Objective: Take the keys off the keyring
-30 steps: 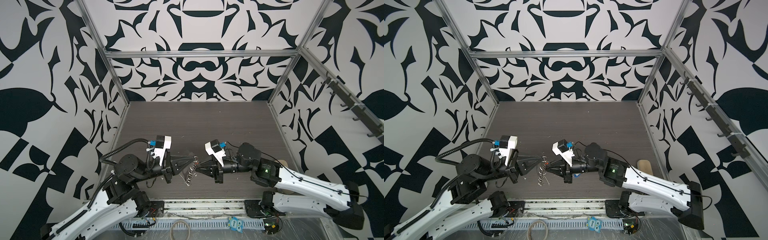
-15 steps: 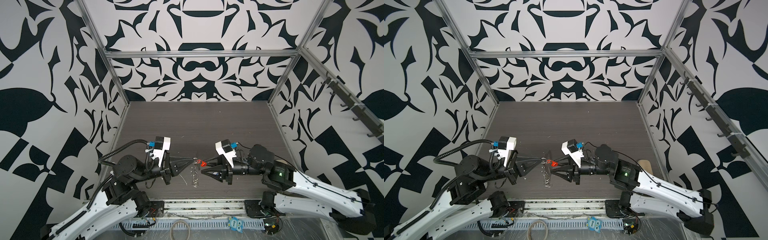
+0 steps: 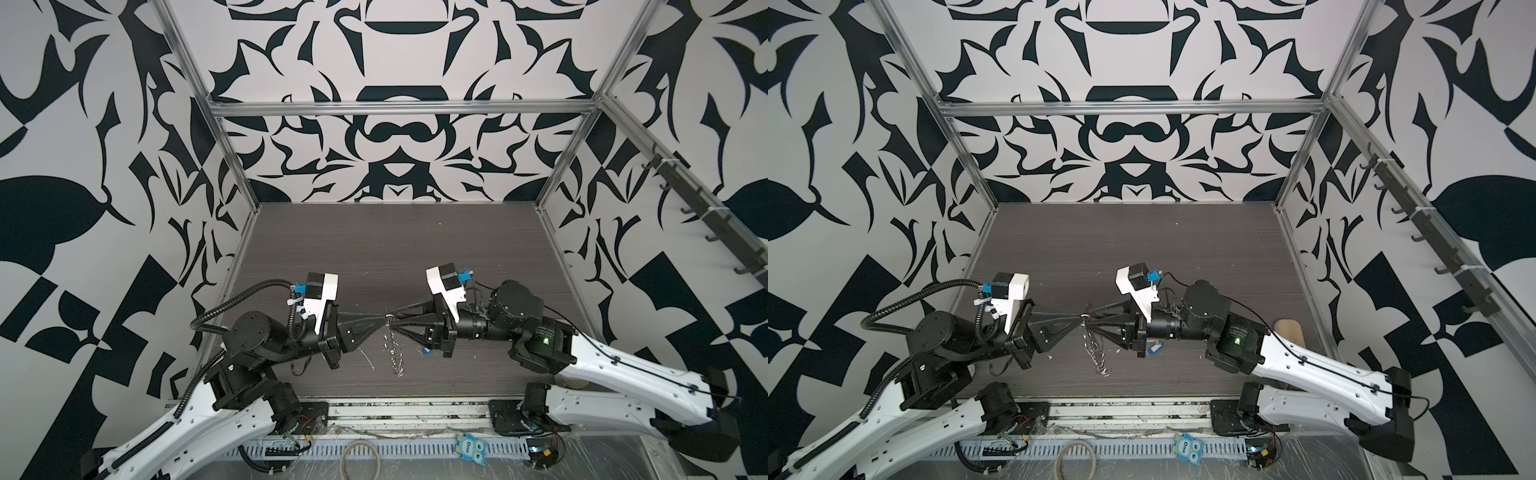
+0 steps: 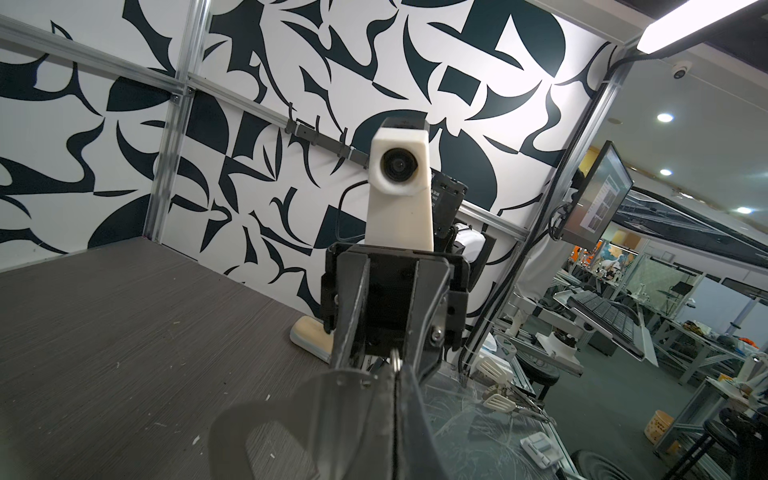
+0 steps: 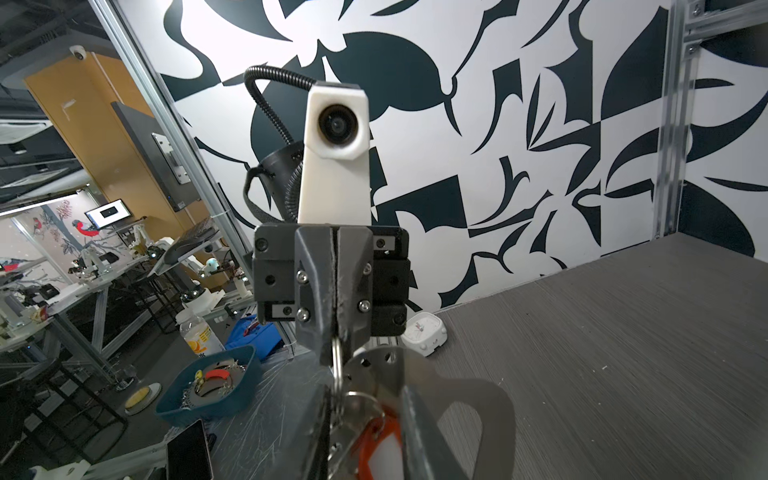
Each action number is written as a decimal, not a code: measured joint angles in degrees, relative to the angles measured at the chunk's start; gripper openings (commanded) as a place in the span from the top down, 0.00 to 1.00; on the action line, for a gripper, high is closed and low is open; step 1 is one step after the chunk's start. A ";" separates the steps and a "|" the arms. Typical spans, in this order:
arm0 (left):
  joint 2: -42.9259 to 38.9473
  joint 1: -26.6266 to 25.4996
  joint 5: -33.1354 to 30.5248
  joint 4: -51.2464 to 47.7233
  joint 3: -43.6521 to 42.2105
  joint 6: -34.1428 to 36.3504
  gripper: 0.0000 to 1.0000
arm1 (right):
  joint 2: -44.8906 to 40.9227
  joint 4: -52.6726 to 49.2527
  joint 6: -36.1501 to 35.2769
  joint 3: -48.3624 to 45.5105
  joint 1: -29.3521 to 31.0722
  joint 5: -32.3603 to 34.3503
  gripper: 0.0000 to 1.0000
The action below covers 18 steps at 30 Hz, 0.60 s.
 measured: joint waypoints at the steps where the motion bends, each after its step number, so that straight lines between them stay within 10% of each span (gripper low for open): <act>1: -0.09 0.00 0.00 0.02 0.00 -0.02 1.00 | 0.00 0.17 0.15 0.00 0.00 -0.26 0.75; 18: -0.07 0.04 -0.04 -0.07 -0.02 -0.24 0.98 | -0.26 0.70 0.85 0.04 0.20 -1.75 1.00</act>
